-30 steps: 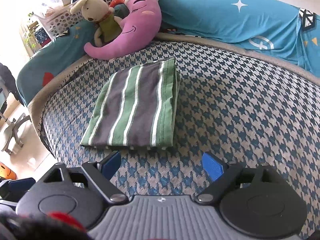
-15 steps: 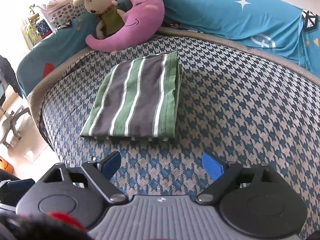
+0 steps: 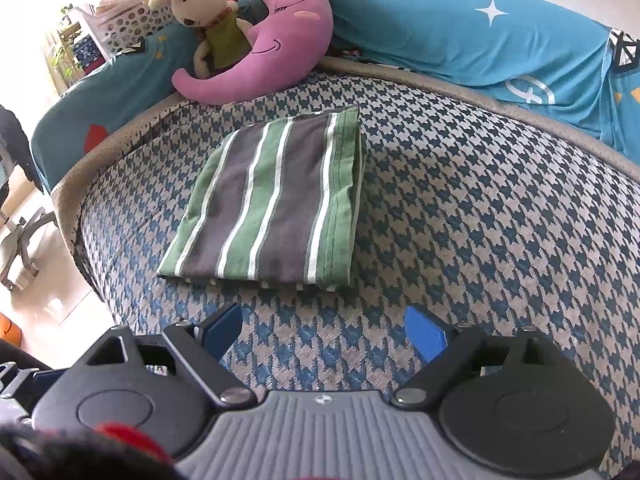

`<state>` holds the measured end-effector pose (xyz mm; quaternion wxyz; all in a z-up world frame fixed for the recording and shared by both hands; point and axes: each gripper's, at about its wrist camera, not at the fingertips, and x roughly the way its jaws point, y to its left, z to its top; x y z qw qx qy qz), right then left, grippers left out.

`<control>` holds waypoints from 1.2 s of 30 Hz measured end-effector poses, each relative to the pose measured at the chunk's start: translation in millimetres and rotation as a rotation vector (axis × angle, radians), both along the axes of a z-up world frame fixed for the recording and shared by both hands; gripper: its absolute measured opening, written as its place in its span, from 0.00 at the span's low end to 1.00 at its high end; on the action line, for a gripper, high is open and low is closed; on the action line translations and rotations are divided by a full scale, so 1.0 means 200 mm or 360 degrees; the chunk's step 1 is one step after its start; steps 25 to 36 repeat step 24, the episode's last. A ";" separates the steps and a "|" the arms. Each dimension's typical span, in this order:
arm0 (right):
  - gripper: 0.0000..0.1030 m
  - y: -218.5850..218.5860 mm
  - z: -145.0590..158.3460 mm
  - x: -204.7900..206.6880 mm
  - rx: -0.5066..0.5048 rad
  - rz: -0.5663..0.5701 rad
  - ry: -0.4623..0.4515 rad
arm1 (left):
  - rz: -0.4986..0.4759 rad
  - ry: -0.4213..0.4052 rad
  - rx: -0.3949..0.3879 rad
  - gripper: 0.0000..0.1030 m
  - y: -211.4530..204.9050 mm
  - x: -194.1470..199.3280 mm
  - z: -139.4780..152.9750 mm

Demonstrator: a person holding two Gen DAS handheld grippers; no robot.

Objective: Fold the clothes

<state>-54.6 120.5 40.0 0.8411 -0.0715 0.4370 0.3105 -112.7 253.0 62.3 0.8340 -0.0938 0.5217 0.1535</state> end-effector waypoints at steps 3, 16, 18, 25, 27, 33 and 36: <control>0.86 0.01 0.00 0.00 -0.0001 0.0008 -0.0002 | 0.0003 0.0006 -0.0004 1.00 0.00 0.01 -0.01; 0.86 0.03 0.00 -0.01 -0.0008 0.0060 -0.0004 | -0.0007 0.0020 -0.0012 1.00 0.00 0.03 -0.05; 0.86 0.03 -0.01 0.00 -0.0011 0.0055 -0.0001 | -0.0004 0.0020 -0.0008 1.00 -0.01 0.03 -0.05; 0.86 0.03 -0.01 0.00 -0.0017 0.0053 -0.0001 | -0.0001 0.0016 -0.0001 1.00 0.00 0.03 -0.04; 0.86 0.03 -0.01 0.00 -0.0017 0.0053 -0.0001 | -0.0001 0.0016 -0.0001 1.00 0.00 0.03 -0.04; 0.86 0.03 -0.01 0.00 -0.0017 0.0053 -0.0001 | -0.0001 0.0016 -0.0001 1.00 0.00 0.03 -0.04; 0.86 0.03 -0.01 0.00 -0.0017 0.0053 -0.0001 | -0.0001 0.0016 -0.0001 1.00 0.00 0.03 -0.04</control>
